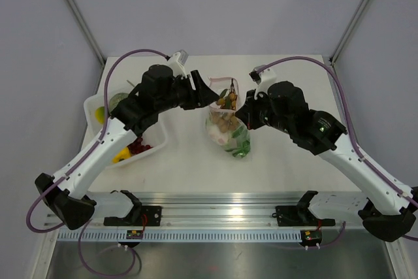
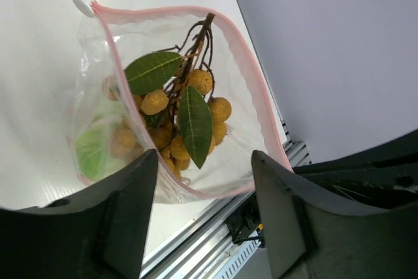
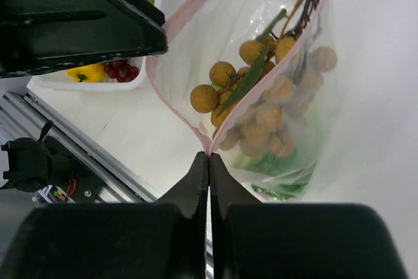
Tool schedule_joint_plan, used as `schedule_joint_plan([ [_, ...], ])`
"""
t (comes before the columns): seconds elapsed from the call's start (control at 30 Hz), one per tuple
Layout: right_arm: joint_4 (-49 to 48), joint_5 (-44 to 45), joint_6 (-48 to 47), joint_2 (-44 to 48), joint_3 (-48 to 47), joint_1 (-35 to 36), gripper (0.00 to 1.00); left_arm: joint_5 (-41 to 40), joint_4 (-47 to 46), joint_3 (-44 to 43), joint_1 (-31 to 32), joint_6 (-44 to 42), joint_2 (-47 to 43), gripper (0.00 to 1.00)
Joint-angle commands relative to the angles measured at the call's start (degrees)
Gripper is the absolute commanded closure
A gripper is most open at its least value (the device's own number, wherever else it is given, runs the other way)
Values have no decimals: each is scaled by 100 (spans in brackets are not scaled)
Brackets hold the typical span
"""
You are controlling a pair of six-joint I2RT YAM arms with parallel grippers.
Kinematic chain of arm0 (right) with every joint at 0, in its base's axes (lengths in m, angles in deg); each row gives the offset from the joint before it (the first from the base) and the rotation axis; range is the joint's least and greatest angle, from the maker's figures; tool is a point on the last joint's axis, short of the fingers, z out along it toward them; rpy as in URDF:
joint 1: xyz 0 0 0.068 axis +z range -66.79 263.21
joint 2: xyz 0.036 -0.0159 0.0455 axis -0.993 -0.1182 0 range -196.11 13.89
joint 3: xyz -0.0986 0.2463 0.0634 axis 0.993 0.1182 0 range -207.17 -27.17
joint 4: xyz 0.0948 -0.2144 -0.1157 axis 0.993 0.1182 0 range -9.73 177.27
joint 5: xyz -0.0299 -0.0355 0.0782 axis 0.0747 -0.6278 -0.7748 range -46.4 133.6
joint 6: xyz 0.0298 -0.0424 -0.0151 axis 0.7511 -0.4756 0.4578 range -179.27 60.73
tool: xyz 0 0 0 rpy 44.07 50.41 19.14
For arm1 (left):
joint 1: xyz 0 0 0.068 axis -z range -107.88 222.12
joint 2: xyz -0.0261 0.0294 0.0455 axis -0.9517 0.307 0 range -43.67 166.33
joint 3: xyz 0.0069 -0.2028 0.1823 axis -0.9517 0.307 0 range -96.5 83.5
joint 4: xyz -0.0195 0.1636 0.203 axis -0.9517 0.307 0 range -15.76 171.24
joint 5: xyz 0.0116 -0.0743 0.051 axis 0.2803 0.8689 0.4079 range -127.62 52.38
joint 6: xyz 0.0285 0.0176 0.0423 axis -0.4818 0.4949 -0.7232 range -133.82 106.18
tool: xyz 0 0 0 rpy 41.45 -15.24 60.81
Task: Place the food in the zip-top bag and seal the zipper
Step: Adjust the zipper food storage bag at the center of the board.
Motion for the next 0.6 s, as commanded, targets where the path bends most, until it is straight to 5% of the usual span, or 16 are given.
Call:
schedule_joint_plan([
  [0.0, -228, -334, -596, 94, -237, 46, 100, -529, 179, -173, 82, -535, 236, 42],
  [0.5, -140, -713, -842, 410, 9, 46, 100, -257, 460, -726, 82, -1062, 1028, 63],
  [0.57, -70, -721, -859, 445, 45, 54, 100, -309, 512, -770, 82, -1098, 1063, 79],
])
